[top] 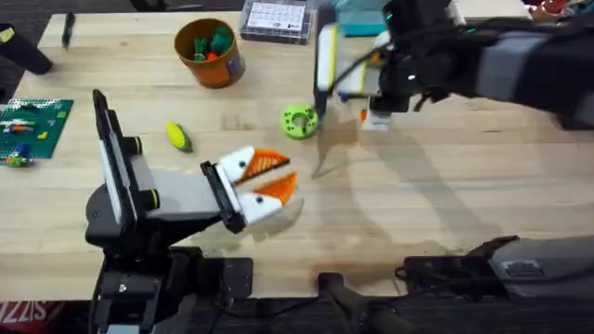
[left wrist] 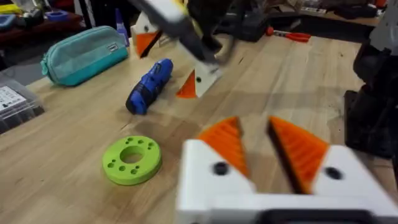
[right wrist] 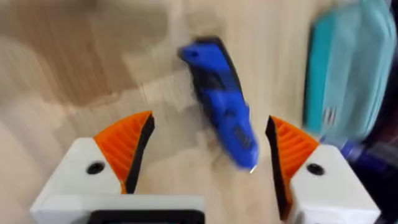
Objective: Pick up the gripper from the table and insert it into the empty holder that is missing its gripper. Then pick up a screw, insert it into the mounting hole, and use the screwdriver to tighten it. Finally, clean up the table by picking up the vegetable and placing it into the bucket.
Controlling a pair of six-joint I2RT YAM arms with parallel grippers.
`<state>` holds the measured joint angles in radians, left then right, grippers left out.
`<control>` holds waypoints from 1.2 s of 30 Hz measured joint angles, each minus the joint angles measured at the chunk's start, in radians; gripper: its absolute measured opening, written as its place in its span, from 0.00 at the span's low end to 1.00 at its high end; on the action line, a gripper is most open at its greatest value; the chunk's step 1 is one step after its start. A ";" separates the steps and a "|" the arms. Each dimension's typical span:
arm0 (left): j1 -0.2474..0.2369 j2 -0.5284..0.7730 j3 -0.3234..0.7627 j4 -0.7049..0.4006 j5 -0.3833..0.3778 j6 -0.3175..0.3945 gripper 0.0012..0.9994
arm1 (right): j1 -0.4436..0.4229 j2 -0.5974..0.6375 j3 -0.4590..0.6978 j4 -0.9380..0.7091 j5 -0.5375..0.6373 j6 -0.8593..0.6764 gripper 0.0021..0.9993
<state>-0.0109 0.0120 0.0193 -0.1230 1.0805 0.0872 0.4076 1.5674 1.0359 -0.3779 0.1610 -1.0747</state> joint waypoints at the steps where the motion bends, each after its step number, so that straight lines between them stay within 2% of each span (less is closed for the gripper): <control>1: 0.000 0.000 0.000 0.000 0.000 0.000 0.44 | 0.000 -0.034 0.000 -0.021 0.000 0.090 0.99; 4: 0.000 0.000 0.000 0.000 0.000 0.000 0.90 | 0.000 -0.138 0.000 -0.059 -0.001 0.341 1.00; 5: 0.000 0.000 0.000 0.000 0.000 -0.001 0.96 | 0.000 -0.176 0.000 -0.064 -0.001 0.421 0.99; 6: 0.000 0.000 0.000 0.000 -0.002 0.000 0.98 | 0.000 -0.218 0.000 -0.065 -0.001 0.509 0.99; 9: 0.000 0.000 -0.004 0.029 -0.035 0.001 0.99 | 0.000 -0.330 0.000 -0.066 -0.001 0.709 0.99; 11: 0.000 0.000 -0.005 0.068 -0.091 -0.052 0.99 | -0.005 -0.410 0.000 -0.074 -0.001 0.843 0.99; 13: 0.000 0.000 -0.002 0.076 -0.171 -0.138 0.99 | -0.018 -0.480 0.000 -0.074 -0.001 0.979 0.99; 15: 0.000 0.000 0.015 0.049 -0.241 -0.210 0.99 | -0.044 -0.544 0.000 -0.082 -0.001 1.126 0.99; 18: 0.000 0.000 0.102 -0.063 -0.330 -0.274 0.99 | -0.102 -0.616 0.000 -0.134 -0.001 1.288 0.99; 21: 0.000 0.030 0.246 -0.190 -0.412 -0.305 0.99 | -0.159 -0.648 0.000 -0.213 0.000 1.375 0.99; 25: 0.000 0.157 0.453 -0.327 -0.468 -0.274 0.99 | -0.199 -0.646 0.000 -0.295 -0.001 1.424 0.99; 29: 0.000 0.369 0.691 -0.584 -0.548 -0.231 0.99 | -0.203 -0.645 0.000 -0.302 -0.001 1.446 0.99; 33: 0.000 0.630 0.960 -0.857 -0.678 -0.207 0.99 | -0.203 -0.645 0.000 -0.302 -0.001 1.452 0.99; 36: 0.000 0.793 1.156 -1.009 -0.737 -0.199 0.99 | -0.203 -0.645 0.000 -0.302 -0.001 1.457 0.99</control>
<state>-0.0109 0.8053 1.1756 -1.1325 0.3436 -0.1123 0.2043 0.9222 1.0356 -0.6800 0.1604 0.3824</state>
